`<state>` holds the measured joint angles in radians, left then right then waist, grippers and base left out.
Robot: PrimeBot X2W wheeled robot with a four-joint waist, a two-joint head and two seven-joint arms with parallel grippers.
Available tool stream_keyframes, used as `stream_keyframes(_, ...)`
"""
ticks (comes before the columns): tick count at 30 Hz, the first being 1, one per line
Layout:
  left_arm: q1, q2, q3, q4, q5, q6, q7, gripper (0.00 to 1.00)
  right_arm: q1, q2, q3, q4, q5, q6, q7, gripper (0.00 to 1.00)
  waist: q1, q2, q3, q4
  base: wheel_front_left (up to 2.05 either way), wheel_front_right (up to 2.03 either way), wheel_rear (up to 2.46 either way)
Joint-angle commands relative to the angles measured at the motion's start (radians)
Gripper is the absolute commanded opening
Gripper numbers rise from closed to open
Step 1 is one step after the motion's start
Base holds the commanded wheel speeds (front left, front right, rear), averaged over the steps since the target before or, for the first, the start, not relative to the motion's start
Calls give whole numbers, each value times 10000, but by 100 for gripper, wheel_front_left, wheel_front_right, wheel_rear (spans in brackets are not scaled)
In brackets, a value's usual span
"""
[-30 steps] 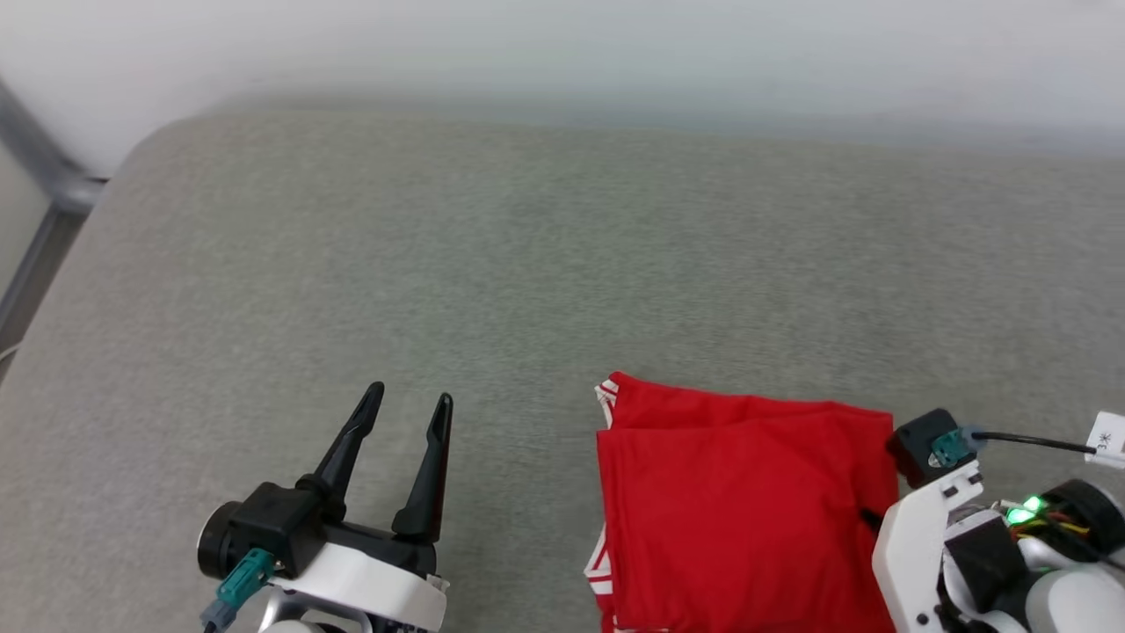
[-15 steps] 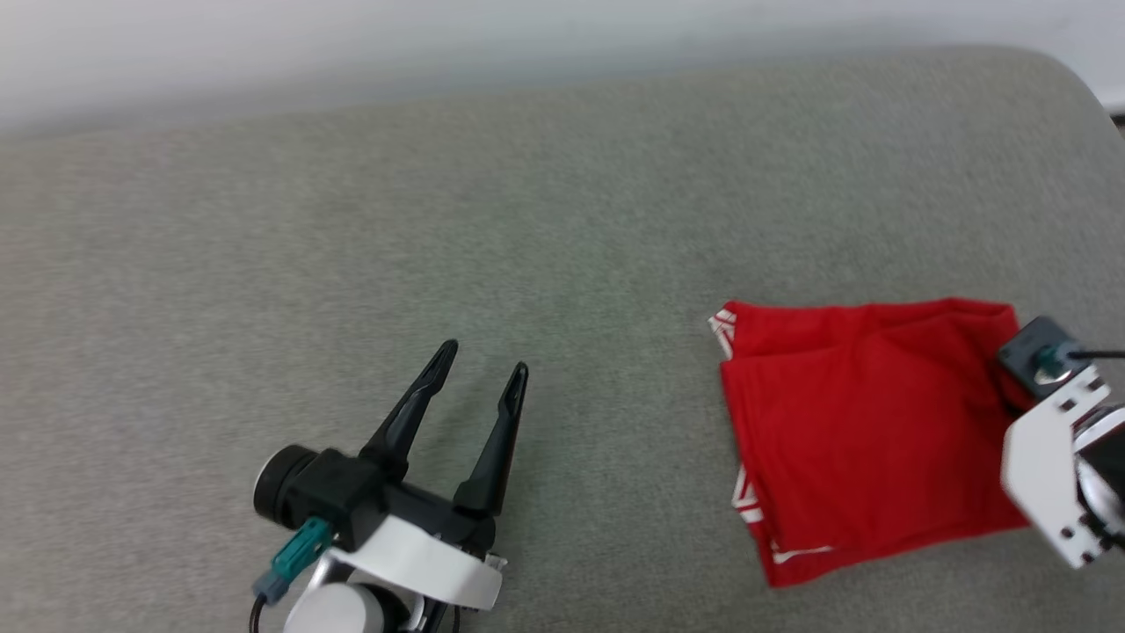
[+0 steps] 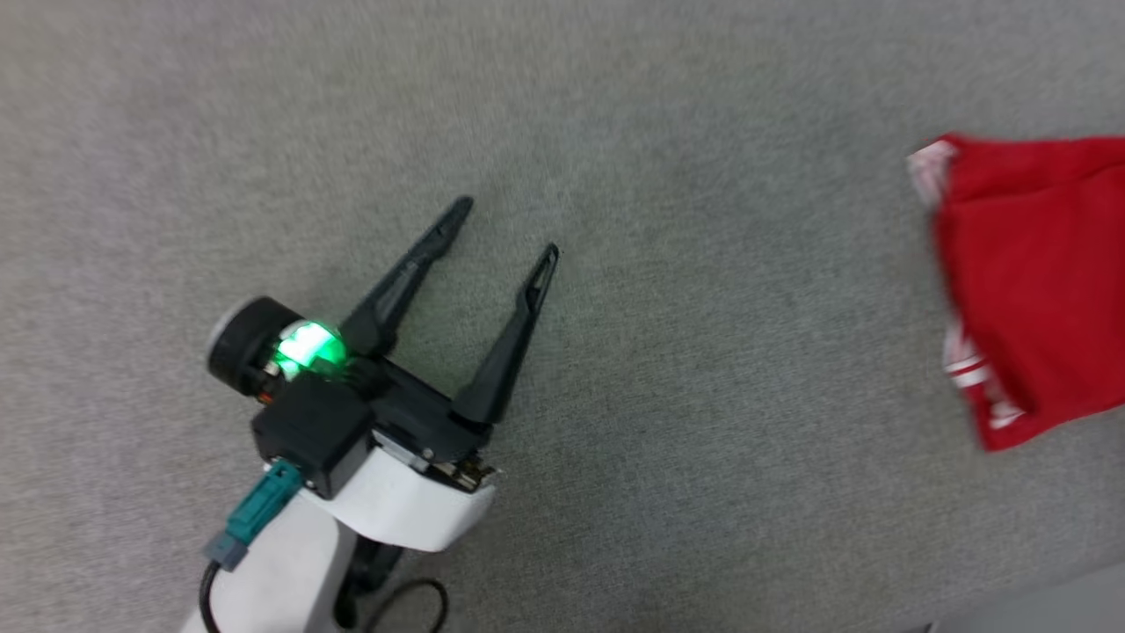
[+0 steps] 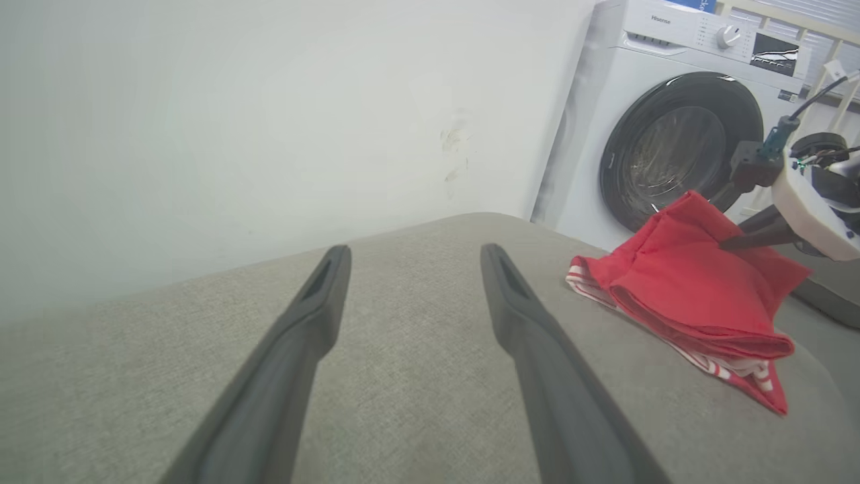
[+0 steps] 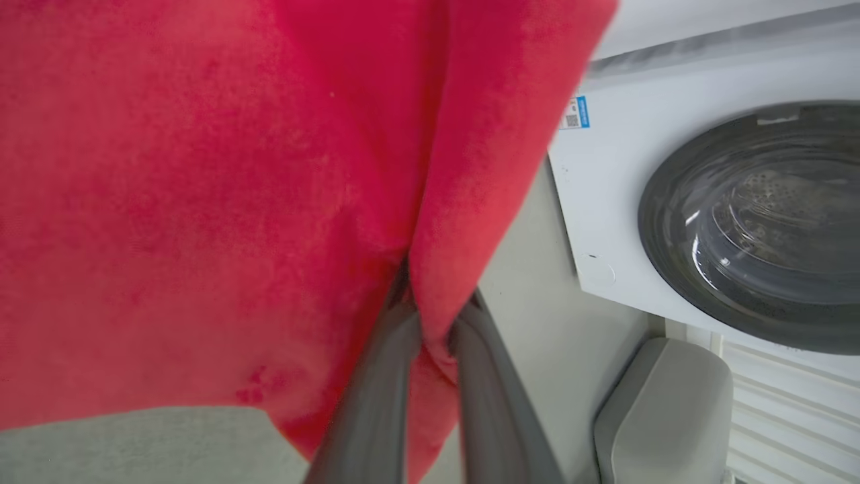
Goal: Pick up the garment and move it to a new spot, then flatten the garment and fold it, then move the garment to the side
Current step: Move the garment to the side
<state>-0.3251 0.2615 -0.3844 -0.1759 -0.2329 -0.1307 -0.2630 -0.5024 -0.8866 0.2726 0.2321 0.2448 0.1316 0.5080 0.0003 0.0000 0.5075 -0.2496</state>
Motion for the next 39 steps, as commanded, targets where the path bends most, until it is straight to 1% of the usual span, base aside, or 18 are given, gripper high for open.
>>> stream_keyframes(1, -180, 159, -9, -120, 75, 4, -20, 100, -275, -134, -184, 321, -150, -19, -221, 0, -3, 0, 693, -49, 0, 0, 0)
stream_keyframes(3, -366, 318, -45, -285, 149, 4, -20, 100, -430, -207, -525, 1013, -363, -19, -593, 0, -3, 0, 937, 49, 0, 0, 0)
stream_keyframes(6, -533, 421, -19, -530, 73, 5, -20, 100, -613, -127, -1115, 1933, -764, -19, -1017, 0, -3, 0, 1275, 259, 0, 0, 0)
stream_keyframes(10, -696, 458, 14, -918, 74, 31, 13, 100, -810, 142, -1975, 2996, -1110, -19, -1419, 0, -3, 0, 1678, 576, 0, 0, 0)
stream_keyframes(11, -753, 502, 54, -1140, 96, 83, 11, 100, -1019, 425, -2642, 3680, -1559, -19, -1793, 0, -3, 0, 1881, 810, 0, 0, 0)
stream_keyframes(14, -676, 534, 82, -1126, 95, 134, 7, 100, -1150, 634, -3011, 4009, -1891, -19, -1948, 0, -3, 0, 1859, 921, 0, 0, 0)
stream_keyframes(15, -633, 531, 78, -1078, 87, 138, 4, 100, -1186, 693, -3134, 4079, -2020, -19, -1990, 14, -3, 0, 1812, 956, 0, 0, 0)
stream_keyframes(16, -592, 530, 60, -1033, 87, 149, 2, 100, -1202, 758, -3239, 4125, -2143, -19, -2016, 100, -3, 0, 1751, 981, 0, 0, 0)
stream_keyframes(19, -506, 444, 22, -864, 62, 171, -10, 100, -1172, 960, -3423, 4196, -2458, -19, -1919, 100, -3, 0, 1448, 1043, 0, 0, 0)
stream_keyframes(23, -392, 234, 81, -599, -20, 236, -24, 100, -1138, 1057, -3469, 3820, -2728, -19, -1895, 100, -3, 0, 821, 1095, 0, 0, 0)
stream_keyframes(26, -174, 11, 323, -424, -166, 260, -23, 100, -1145, 1180, -3445, 3249, -2712, -19, -1883, 100, -3, 0, 209, 1145, 0, 0, 0)
stream_keyframes(30, 282, -252, 884, -104, -259, 375, -16, 100, -1107, 1563, -3483, 2237, -2394, -18, -1992, 100, -3, 0, -728, 1248, 0, 0, 0)
stream_keyframes(32, 566, -345, 1170, 118, -225, 397, -19, 100, -1026, 1945, -3721, 1661, -2082, -19, -2074, 100, -3, 0, -1213, 1346, 0, 0, 0)
stream_keyframes(35, 975, -519, 1581, 382, -266, 408, -17, 100, -698, 2791, -3993, 696, -1513, -16, -2139, 100, -3, 0, -1865, 1529, 0, 0, 0)
stream_keyframes(39, 1545, -757, 2153, 665, -205, 458, -19, 100, -82, 3734, -4095, -728, -1049, -16, -2294, 100, -3, 0, -2595, 1771, 0, 0, 0)
